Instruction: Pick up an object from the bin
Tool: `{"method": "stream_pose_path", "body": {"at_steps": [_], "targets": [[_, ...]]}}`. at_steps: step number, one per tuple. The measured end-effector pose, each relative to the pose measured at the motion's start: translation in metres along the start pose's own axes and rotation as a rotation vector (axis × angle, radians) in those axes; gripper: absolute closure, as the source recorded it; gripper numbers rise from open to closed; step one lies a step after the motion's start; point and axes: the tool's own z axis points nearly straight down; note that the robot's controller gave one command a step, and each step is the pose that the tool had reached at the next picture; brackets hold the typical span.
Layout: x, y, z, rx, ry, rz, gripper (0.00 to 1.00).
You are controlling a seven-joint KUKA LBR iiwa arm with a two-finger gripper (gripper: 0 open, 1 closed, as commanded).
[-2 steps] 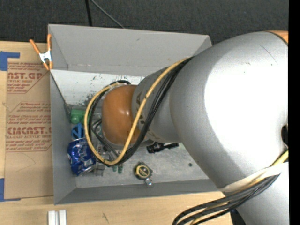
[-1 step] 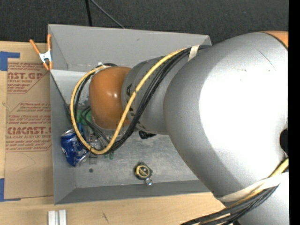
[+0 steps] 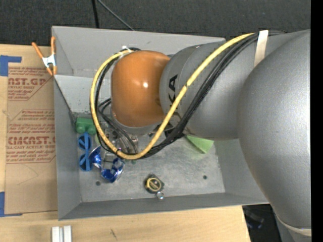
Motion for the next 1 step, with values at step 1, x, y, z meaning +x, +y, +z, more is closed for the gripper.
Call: {"method": "stream_pose_path", "body": {"at_steps": [1], "targets": [[-0.0469,0.0144,0.0382,0.004,0.006,0.093,1.0]]}}
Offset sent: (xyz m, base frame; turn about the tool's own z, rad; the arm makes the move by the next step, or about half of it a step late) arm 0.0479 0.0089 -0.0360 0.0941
